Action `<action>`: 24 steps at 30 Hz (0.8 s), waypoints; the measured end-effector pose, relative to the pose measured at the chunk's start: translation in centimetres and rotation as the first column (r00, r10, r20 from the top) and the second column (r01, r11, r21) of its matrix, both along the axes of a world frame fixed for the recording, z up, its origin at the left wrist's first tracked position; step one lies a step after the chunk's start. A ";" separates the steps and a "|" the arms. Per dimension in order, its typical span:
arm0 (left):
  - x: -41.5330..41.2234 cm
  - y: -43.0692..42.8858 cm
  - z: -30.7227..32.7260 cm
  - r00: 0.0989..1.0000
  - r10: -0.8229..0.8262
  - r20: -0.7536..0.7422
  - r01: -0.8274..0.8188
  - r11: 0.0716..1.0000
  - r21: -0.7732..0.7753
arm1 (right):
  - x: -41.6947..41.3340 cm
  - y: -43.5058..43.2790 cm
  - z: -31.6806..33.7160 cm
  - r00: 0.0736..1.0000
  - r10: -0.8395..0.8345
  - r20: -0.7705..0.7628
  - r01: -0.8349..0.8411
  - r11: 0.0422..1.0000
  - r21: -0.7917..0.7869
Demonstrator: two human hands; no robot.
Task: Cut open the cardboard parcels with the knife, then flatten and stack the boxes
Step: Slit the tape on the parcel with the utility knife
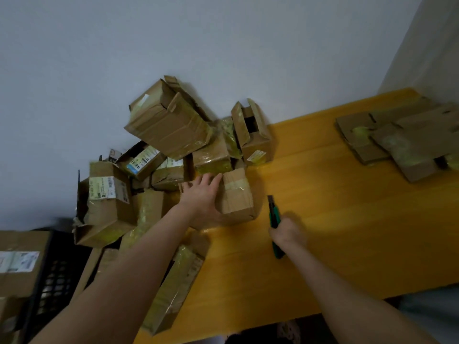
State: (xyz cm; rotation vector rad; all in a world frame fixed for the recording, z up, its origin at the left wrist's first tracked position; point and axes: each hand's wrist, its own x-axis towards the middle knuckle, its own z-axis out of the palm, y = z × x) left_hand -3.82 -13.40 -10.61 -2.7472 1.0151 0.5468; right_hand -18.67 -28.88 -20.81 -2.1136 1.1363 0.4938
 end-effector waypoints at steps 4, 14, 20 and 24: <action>0.4 1.0 0.5 0.996 -0.063 0.060 0.058 0.994 0.088 | 1.4 0.4 1.4 0.960 -0.190 0.205 0.142 0.964 0.226; -0.2 1.7 1.1 0.997 0.032 -0.069 -0.034 0.999 -0.032 | 1.0 0.6 6.5 0.897 -0.068 0.437 0.038 0.996 0.077; 0.4 1.6 0.3 0.998 0.015 -0.054 -0.018 0.999 -0.046 | -0.4 0.6 8.1 0.909 0.161 0.384 -0.151 0.987 -0.056; 0.0 2.0 0.1 0.999 0.011 -0.046 -0.014 0.998 -0.065 | -0.2 1.1 8.9 0.906 0.207 0.370 -0.184 0.978 -0.095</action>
